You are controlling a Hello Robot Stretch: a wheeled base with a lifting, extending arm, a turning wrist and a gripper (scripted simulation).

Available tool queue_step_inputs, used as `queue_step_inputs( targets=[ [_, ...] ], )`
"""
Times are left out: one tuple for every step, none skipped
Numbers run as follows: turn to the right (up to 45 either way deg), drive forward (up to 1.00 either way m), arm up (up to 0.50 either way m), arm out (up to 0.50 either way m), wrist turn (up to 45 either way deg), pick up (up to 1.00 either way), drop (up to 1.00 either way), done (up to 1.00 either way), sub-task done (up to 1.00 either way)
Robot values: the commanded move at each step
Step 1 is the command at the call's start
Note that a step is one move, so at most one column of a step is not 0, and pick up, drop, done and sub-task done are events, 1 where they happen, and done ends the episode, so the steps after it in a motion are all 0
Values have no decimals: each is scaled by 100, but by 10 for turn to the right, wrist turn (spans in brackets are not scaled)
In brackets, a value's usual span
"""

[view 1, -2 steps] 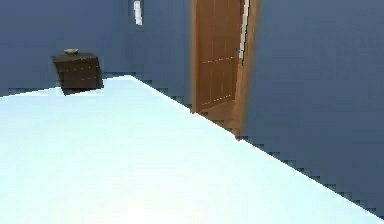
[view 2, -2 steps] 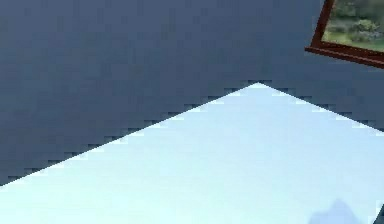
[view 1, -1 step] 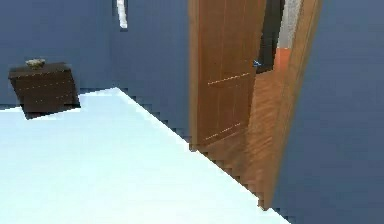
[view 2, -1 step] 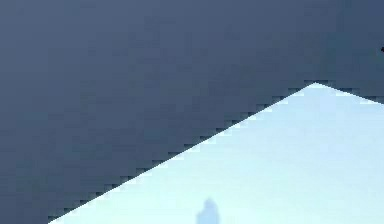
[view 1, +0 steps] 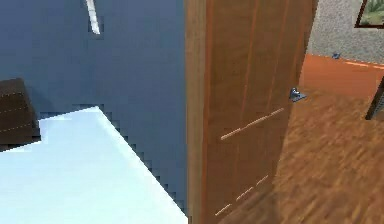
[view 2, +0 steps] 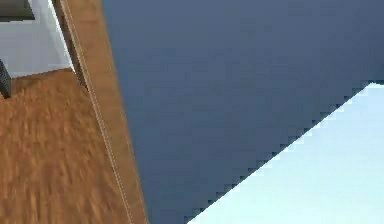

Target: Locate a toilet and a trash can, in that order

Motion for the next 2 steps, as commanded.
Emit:
queue_step_inputs(
  targets=[
    [360, 0, 0, 0, 0, 0, 0, 0, 0],
    [0, 5, 0, 0, 0, 0, 0, 0, 0]
  ],
)
